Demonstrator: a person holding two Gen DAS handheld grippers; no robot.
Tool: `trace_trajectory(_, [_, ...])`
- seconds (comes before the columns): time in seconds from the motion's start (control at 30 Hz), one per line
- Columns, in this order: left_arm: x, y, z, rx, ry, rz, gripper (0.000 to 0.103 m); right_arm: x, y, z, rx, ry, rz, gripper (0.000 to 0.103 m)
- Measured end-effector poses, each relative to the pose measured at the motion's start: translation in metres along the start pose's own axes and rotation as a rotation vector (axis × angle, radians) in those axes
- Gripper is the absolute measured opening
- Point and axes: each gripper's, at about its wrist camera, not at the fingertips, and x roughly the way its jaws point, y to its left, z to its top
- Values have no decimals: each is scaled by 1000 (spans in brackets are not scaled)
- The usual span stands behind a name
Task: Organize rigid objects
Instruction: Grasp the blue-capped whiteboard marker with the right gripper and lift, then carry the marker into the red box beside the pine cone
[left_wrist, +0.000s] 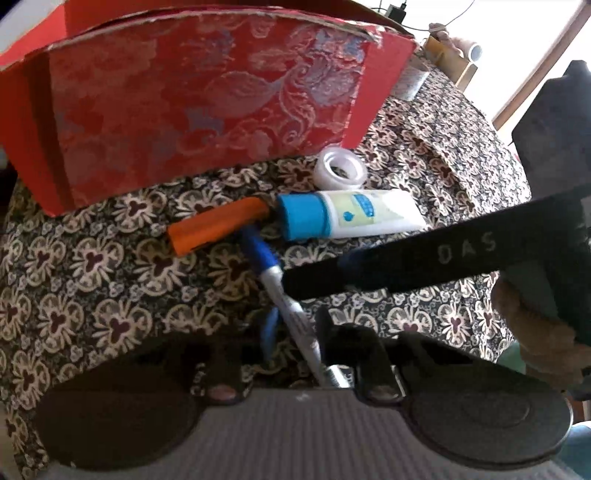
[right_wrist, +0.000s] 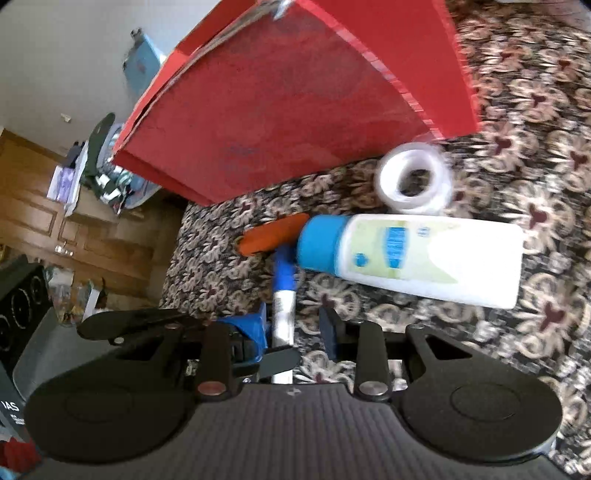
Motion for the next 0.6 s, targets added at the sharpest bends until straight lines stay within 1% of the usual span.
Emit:
trace_trajectory(0.1, [-2, 0, -4, 12, -9, 1, 13, 8, 9, 0, -21, 18, 9, 15])
trace_trajectory(0.2, [-6, -3, -7, 49, -32, 32, 12, 14, 12, 1, -14, 11, 11, 14])
trace_trajectory(0.3, [-12, 0, -5, 34, -38, 12, 11, 12, 6, 1, 28, 13, 30, 13])
trace_trajectory(0.4, [-21, -4, -5, 60, -54, 9, 11, 5, -1, 1, 82, 9, 63, 9])
trace_trajectory(0.6, [-55, -15, 1, 131, -111, -39, 11, -28, 8, 1, 73, -33, 104, 2])
